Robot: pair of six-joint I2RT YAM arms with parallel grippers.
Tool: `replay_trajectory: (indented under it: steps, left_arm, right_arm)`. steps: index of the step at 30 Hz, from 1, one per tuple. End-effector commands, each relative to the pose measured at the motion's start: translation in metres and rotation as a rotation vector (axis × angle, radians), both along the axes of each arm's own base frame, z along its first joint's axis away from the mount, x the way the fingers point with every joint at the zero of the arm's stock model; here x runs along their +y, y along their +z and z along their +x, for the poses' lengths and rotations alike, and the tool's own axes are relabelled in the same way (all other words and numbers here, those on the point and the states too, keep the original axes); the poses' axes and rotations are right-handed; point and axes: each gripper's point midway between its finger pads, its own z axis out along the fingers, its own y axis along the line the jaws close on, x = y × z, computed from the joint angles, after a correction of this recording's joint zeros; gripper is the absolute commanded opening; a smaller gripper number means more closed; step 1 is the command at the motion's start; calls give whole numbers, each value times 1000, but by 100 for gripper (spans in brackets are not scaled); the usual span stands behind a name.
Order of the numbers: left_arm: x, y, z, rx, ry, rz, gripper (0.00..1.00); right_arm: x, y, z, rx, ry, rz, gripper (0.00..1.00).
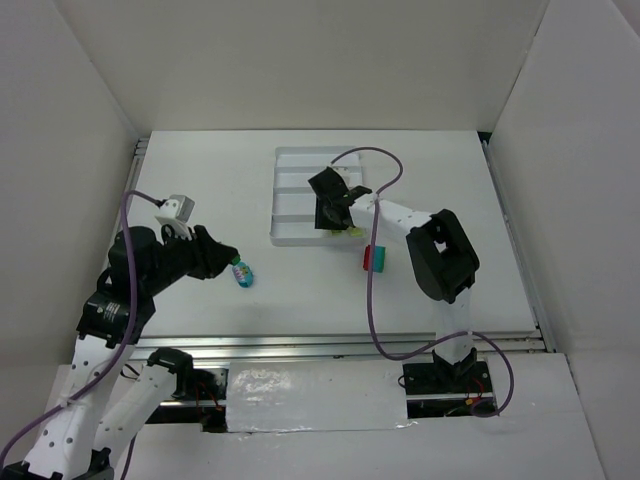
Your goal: Sort the legos into containers by color
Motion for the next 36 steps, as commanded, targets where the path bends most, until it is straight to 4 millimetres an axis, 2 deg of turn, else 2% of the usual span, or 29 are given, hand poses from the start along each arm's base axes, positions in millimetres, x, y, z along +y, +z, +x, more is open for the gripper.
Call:
replay_trajectory:
  steps: [1, 3, 4, 8, 11, 12, 14, 15, 22, 27, 33, 36]
  left_arm:
    - [-1, 6, 3, -33, -16, 5, 0]
    - [-1, 6, 2, -35, -18, 4, 0]
    - [-2, 5, 2, -34, -21, 4, 0]
    - [-2, 6, 1, -39, -24, 2, 0]
    - [-4, 7, 0, -40, -34, -2, 0]
    - [-4, 6, 0, -38, -36, -1, 0]
    - [-4, 7, 0, -39, -37, -2, 0]
    - [-4, 7, 0, -40, -34, -3, 0]
    - [-4, 6, 0, -35, -35, -2, 0]
    - [-2, 6, 1, -36, -18, -1, 0]
    - [3, 6, 2, -37, 10, 2, 0]
    - [3, 5, 3, -29, 16, 3, 0]
  right_arm:
    - [1, 23, 13, -65, -11, 1, 19]
    - [2, 22, 11, -63, -5, 9, 23]
    - [3, 24, 12, -66, -2, 14, 32]
    - [9, 34, 10, -78, 24, 53, 45]
    - [15, 40, 10, -90, 43, 73, 40]
    - [16, 43, 11, -94, 47, 76, 31]
    - [16, 44, 12, -104, 45, 76, 21]
    - [17, 44, 12, -107, 49, 78, 0]
    - [20, 50, 12, -114, 64, 95, 0]
    - [28, 68, 6, -135, 102, 140, 1]
    - [29, 92, 0, -168, 128, 170, 0]
    - [27, 88, 3, -167, 130, 150, 2]
